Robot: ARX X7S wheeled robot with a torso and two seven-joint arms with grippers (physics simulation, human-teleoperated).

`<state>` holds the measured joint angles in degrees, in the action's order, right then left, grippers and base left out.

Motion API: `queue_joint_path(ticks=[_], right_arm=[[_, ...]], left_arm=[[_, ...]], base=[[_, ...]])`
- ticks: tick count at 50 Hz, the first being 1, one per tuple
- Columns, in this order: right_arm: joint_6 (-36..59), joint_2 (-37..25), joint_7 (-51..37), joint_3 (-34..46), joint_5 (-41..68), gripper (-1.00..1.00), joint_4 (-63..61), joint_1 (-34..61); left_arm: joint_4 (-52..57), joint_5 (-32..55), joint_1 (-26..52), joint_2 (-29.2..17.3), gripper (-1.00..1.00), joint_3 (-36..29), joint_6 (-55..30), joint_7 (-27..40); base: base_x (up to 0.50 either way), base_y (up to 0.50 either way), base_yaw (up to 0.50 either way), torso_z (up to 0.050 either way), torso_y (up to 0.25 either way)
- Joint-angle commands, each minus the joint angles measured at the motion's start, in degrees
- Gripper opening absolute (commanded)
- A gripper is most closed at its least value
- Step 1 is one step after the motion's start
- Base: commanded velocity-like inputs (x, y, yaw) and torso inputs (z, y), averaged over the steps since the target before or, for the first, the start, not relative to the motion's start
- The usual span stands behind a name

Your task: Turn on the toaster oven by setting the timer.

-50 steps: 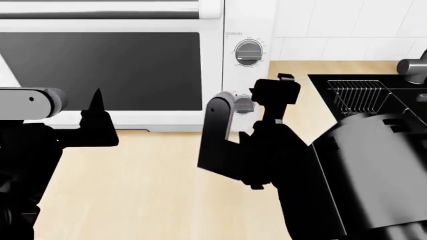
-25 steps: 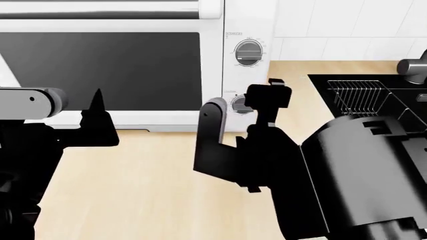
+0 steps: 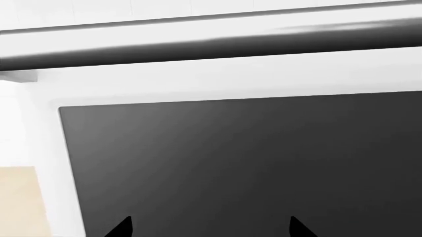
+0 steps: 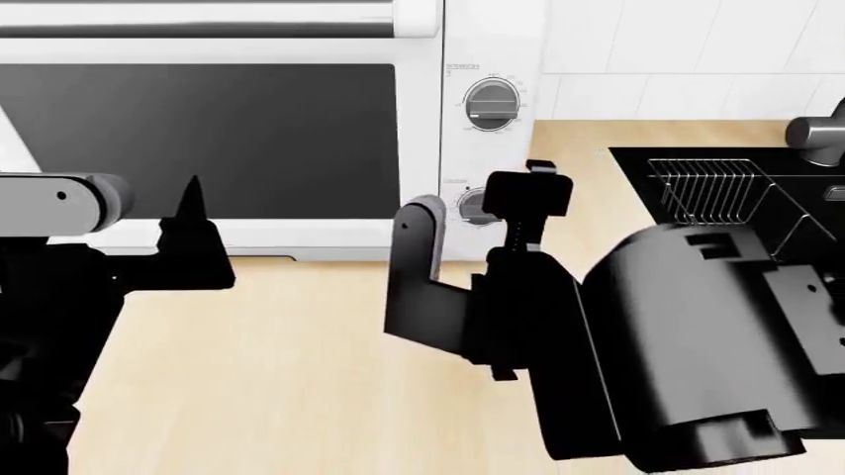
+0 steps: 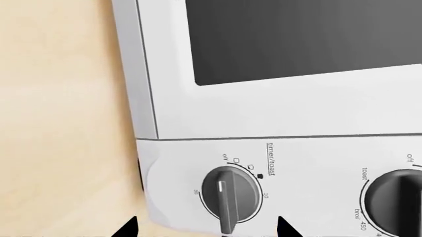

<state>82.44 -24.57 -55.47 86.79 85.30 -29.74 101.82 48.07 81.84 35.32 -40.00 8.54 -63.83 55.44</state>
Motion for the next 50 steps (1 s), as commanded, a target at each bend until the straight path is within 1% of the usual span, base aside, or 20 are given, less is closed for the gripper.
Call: queue_joint_path(ticks=[1,12,16,31,50], right_arm=[[-0.22,0.34,-0.22,1.08,0.44,1.0,1.71,0.14],[-0.6,0.32,-1.2,1.32,1.78,1.0,2.79,0.73],[-0.93,0.31,-0.2,1.84,0.41,1.0,3.06,0.92],[-0.77,1.29,-1.13,2.64,0.92,1.0,3.41,2.28],[-1.7,2.07,0.16,4.23,-0.71,1.0,3.82,2.72]], left_arm=[[-0.02,0.09,-0.18,-0.26,1.0,-0.05,0.33,0.09],[0.14,0.17,-0.56,-0.54,1.0,-0.04,0.69,0.14],[0.29,0.39,-0.82,-0.64,1.0,0.07,0.86,0.28],[0.28,0.13,-1.16,-0.77,1.0,-0.06,1.42,0.15],[0.41,0.6,-1.5,-1.25,1.0,-0.02,2.02,0.5]], base=[[0.0,0.0,0.0,0.0,0.0],[0.0,0.0,0.0,0.0,0.0],[0.0,0.0,0.0,0.0,0.0],[0.0,0.0,0.0,0.0,0.0],[0.0,0.0,0.0,0.0,0.0]])
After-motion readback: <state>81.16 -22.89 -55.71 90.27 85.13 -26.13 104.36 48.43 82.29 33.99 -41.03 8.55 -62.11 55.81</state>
